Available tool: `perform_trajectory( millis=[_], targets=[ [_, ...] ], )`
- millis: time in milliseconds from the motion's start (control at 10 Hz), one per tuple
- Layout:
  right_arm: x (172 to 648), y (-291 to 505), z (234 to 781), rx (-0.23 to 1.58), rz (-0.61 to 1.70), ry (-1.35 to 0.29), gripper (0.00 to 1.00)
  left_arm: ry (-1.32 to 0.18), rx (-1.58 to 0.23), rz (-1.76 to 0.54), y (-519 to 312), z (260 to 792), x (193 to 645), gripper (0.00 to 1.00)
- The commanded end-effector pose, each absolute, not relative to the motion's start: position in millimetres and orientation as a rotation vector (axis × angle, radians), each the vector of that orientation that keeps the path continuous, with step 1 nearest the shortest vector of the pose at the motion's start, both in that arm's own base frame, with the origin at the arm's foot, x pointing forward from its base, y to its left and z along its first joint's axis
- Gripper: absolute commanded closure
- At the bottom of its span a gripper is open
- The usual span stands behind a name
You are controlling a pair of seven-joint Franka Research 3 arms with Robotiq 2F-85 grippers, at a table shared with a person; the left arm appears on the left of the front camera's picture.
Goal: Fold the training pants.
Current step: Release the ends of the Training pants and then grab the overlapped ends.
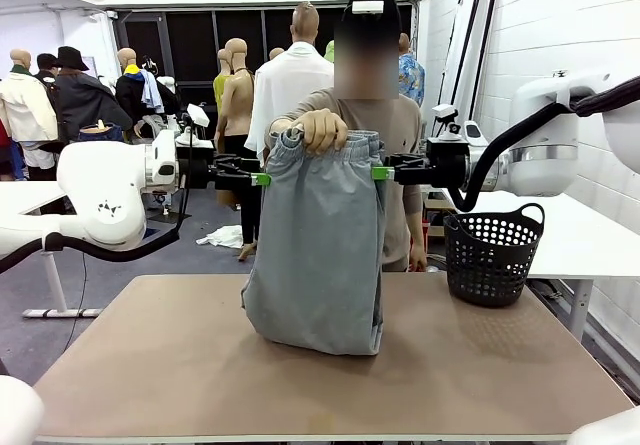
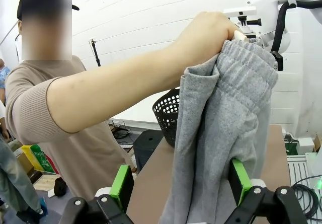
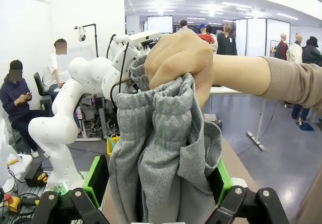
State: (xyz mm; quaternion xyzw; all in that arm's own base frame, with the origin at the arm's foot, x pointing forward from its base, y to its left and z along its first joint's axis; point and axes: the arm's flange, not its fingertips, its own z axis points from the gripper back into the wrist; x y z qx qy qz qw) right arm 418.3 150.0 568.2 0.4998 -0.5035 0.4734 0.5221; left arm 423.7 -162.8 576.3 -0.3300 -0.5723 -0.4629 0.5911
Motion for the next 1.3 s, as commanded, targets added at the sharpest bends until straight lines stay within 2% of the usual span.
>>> perform_trajectory(
  millis=[0,500,700,1200],
  targets=[
    [408.6,155.8,565.5,1.187,1.115,-1.176,0.0,-1.332,-0.764,-1.096,-166.2,576.4,433.0,0.0],
    [424.4,168.8,542.8,0.961,1.103,-1.222,0.0,-1.35,-0.768,-1.103,-160.8,580.2,425.8,0.0],
    [429.5,168.6,544.9,0.941,1.087,-1.274,0.0,-1.349,-0.767,-1.103,-155.2,580.8,418.7,0.0],
    [441.3,173.2,547.6,1.022,1.083,-1.28,0.0,-1.339,-0.799,-1.108,-156.6,577.1,429.6,0.0]
  ],
)
